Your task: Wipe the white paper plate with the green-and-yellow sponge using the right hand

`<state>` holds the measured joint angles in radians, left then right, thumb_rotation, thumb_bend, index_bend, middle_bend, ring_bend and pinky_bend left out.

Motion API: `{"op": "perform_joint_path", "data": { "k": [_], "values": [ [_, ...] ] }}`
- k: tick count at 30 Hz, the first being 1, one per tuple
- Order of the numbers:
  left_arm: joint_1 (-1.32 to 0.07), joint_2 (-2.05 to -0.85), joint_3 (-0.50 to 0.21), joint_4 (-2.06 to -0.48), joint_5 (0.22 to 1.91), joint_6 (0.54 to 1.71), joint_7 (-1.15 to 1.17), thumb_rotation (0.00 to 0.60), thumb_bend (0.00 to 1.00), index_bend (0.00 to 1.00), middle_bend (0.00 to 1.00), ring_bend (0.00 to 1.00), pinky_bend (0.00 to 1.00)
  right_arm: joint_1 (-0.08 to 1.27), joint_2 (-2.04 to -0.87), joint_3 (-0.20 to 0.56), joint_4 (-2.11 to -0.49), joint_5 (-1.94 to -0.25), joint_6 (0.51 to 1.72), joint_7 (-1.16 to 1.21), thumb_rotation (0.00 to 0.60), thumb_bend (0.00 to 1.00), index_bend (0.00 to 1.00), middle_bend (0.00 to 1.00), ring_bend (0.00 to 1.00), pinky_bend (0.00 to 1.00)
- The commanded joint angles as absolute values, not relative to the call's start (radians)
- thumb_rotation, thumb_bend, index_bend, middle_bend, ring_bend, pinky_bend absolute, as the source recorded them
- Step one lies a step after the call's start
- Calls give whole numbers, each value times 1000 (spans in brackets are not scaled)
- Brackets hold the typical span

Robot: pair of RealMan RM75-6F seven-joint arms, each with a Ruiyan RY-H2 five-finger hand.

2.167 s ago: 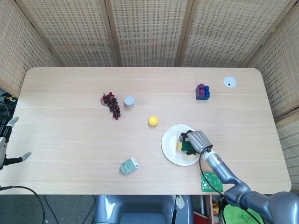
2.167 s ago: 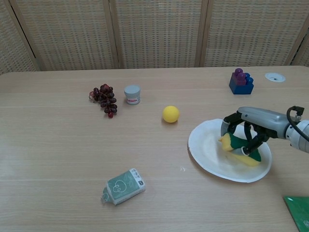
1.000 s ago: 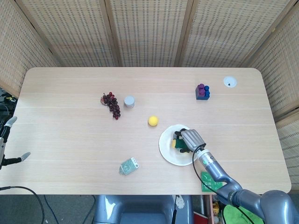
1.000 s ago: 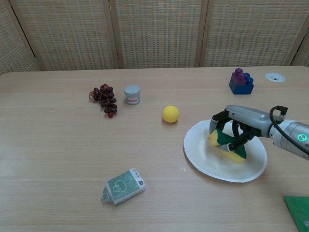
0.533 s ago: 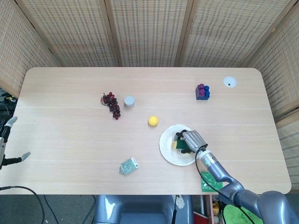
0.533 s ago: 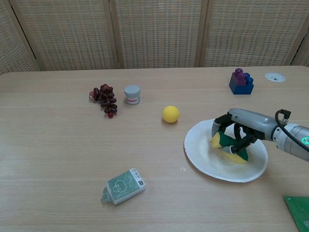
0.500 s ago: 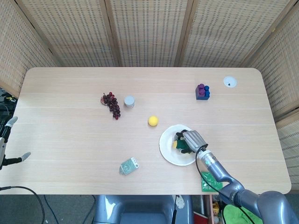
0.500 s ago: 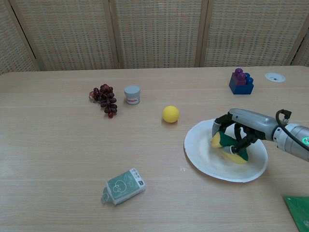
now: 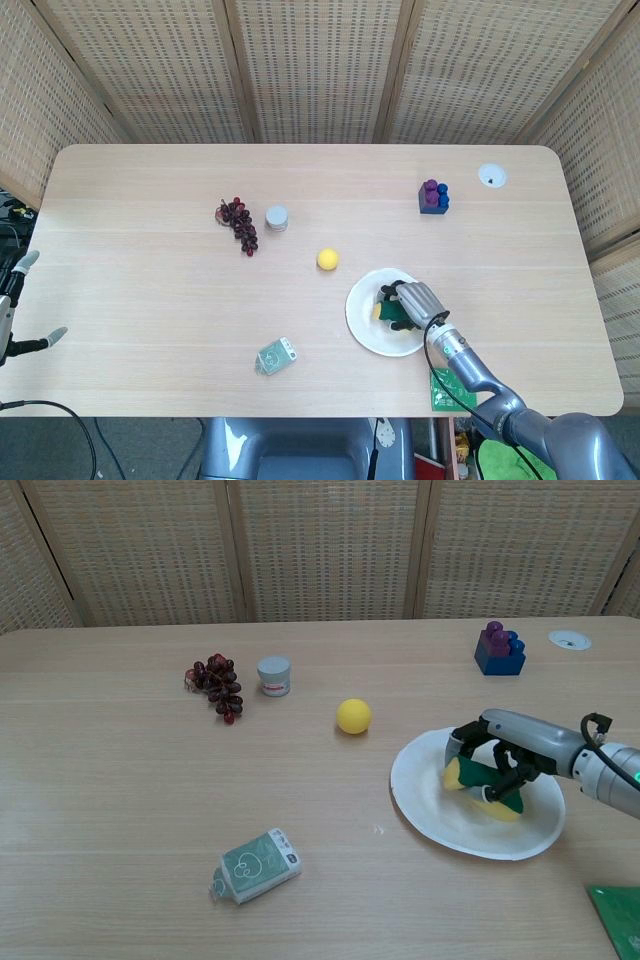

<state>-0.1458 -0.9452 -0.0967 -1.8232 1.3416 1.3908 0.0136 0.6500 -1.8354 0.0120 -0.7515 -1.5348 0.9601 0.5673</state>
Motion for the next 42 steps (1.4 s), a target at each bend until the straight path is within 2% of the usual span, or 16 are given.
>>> {"op": "perform_joint_path", "data": {
  "k": [1,12,17,21,24,26,28,29,31,33,35,42],
  "values": [
    [-145,-944,-97,-1824,1342,1391,11,600,0,0,0,0,0,651,-1824,20,-769,-1541,987,568,600,346,481,532,329,556],
    [-143,-937,-95,-1824,1347,1391,-4,600,0,0,0,0,0,661,-1655,92,-974,-1540,1106,451,600,345,482,533,329,556],
    [-142,-933,-91,-1828,1357,1391,-8,600,0,0,0,0,0,643,-1611,106,-971,-1470,1050,361,600,345,482,533,329,556],
    [-140,-933,-88,-1829,1363,1393,-8,600,0,0,0,0,0,624,-1630,101,-901,-1425,1000,350,600,345,482,533,329,552],
    [-140,-934,-86,-1833,1367,1392,-2,600,0,0,0,0,0,619,-1650,91,-849,-1404,949,339,600,345,482,528,329,508],
    [-141,-935,-84,-1836,1370,1393,2,600,0,0,0,0,0,617,-1659,88,-836,-1398,932,342,600,345,482,493,322,465],
    [-140,-937,-83,-1836,1371,1393,6,600,0,0,0,0,0,615,-1672,87,-824,-1391,917,341,600,345,472,413,290,416],
    [-140,-938,-82,-1837,1371,1393,8,600,0,0,0,0,0,615,-1676,86,-822,-1390,910,339,600,345,440,349,244,375],
    [-139,-937,-80,-1837,1373,1392,7,600,0,0,0,0,0,617,-1681,83,-824,-1389,893,340,600,341,299,184,104,249],
    [-137,-935,-79,-1836,1375,1395,3,600,0,0,0,0,0,620,-1676,85,-844,-1385,877,344,600,337,81,21,1,73],
    [-135,-934,-79,-1836,1376,1400,1,600,0,0,0,0,0,617,-1669,90,-864,-1388,893,345,600,337,5,0,0,8],
    [-130,-929,-75,-1836,1391,1405,-14,600,0,0,0,0,0,584,-1577,114,-1035,-1409,1001,369,600,313,0,0,0,0]
  ]
}}
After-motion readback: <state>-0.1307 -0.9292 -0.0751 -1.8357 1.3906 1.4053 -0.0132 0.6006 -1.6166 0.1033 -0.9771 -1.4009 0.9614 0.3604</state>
